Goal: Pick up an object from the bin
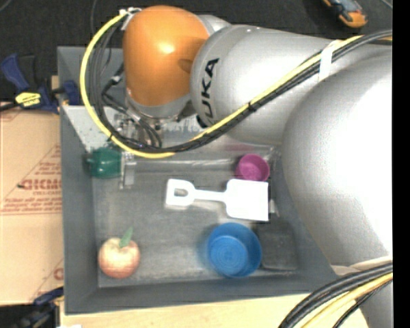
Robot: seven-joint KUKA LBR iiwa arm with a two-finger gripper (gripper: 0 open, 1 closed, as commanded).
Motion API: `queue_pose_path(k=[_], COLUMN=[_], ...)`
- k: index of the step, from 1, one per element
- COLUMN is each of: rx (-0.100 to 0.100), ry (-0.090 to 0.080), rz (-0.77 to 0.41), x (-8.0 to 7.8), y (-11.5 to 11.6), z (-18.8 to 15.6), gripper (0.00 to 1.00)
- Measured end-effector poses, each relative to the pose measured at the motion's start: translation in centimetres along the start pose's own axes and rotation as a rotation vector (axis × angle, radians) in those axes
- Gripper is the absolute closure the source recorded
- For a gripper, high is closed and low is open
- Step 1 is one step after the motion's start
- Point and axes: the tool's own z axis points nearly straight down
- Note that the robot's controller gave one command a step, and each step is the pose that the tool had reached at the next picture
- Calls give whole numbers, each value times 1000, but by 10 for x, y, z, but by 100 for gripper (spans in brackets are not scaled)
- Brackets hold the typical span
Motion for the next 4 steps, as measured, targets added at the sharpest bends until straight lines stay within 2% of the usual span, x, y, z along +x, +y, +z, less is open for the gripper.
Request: queue_pose_path(k=[1,2,3,4], rx=[-2,-3,-6,0], ry=[-8,-22,-26,-12], rz=[5,-133,-85,-257], x=[-2,86,-16,139], y=[-2,-5,6,-20], z=[-6,139,55,109], gripper=[0,0,0,0])
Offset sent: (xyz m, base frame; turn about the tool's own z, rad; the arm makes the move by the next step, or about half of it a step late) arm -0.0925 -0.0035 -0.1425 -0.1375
